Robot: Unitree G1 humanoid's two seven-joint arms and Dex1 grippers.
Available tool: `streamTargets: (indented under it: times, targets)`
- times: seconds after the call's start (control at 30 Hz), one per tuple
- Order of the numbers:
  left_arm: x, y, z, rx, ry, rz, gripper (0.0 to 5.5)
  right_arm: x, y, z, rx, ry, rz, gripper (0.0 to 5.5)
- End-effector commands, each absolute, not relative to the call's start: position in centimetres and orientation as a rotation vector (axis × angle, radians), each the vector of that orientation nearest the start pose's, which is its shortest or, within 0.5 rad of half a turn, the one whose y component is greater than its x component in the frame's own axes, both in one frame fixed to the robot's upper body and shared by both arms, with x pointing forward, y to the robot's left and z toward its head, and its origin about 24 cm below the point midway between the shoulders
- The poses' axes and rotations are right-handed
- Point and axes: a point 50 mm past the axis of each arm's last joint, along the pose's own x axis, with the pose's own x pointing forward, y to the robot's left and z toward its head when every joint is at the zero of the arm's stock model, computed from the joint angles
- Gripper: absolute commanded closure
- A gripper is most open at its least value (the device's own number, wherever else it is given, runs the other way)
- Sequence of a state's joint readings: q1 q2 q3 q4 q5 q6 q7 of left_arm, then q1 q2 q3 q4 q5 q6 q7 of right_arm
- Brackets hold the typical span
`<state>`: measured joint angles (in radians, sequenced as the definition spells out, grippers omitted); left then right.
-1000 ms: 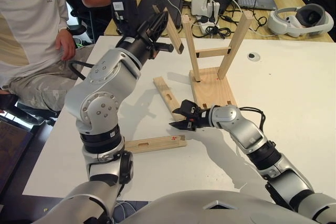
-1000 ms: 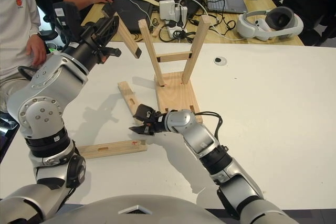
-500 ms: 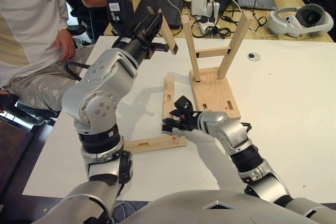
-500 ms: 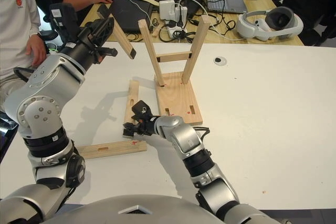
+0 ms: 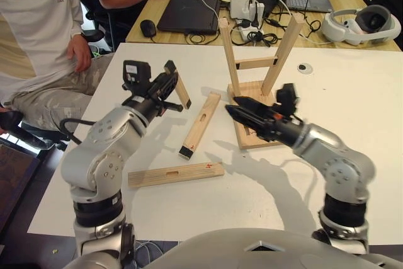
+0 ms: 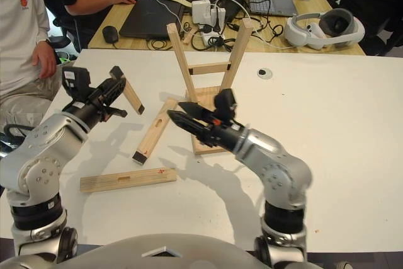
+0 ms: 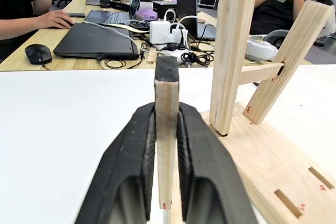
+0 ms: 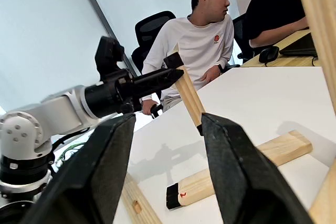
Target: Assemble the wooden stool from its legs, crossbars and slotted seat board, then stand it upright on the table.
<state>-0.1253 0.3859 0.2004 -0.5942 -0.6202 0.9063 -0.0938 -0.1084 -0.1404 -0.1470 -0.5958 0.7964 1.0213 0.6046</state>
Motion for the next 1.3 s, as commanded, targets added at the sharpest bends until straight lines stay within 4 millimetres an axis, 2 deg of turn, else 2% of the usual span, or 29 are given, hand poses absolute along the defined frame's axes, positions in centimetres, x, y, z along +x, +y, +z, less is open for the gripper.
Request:
streamTargets:
  times: [0.03, 0.2, 0.43, 0.77, 1.03, 1.3]
  targets:
    - [23.6, 17.9, 13.7, -0.119, 0.150, -0.318, 5.10, 21.9, -13.6, 14.3, 0.593, 0.125, 0.924, 3.18]
    - [24.1, 16.3, 13.4, -0.159, 0.111, -0.339, 5.10, 23.0, -13.7, 14.1, 0.668, 0.110, 0.752, 3.18]
    - [24.4, 14.5, 11.6, -0.137, 0.140, -0.375, 5.10, 24.3, -13.7, 14.2, 0.691, 0.097, 0.642, 3.18]
    - [25.3, 14.6, 10.1, -0.030, 0.145, -0.372, 5.10, 24.9, -13.5, 14.7, 0.706, 0.080, 0.626, 3.18]
    - [25.3, 14.3, 9.3, -0.038, 0.160, -0.353, 5.10, 25.1, -13.6, 14.8, 0.696, 0.085, 0.627, 3.18]
    - [25.3, 14.5, 9.4, -0.023, 0.142, -0.339, 5.10, 25.2, -13.6, 14.8, 0.686, 0.086, 0.630, 3.18]
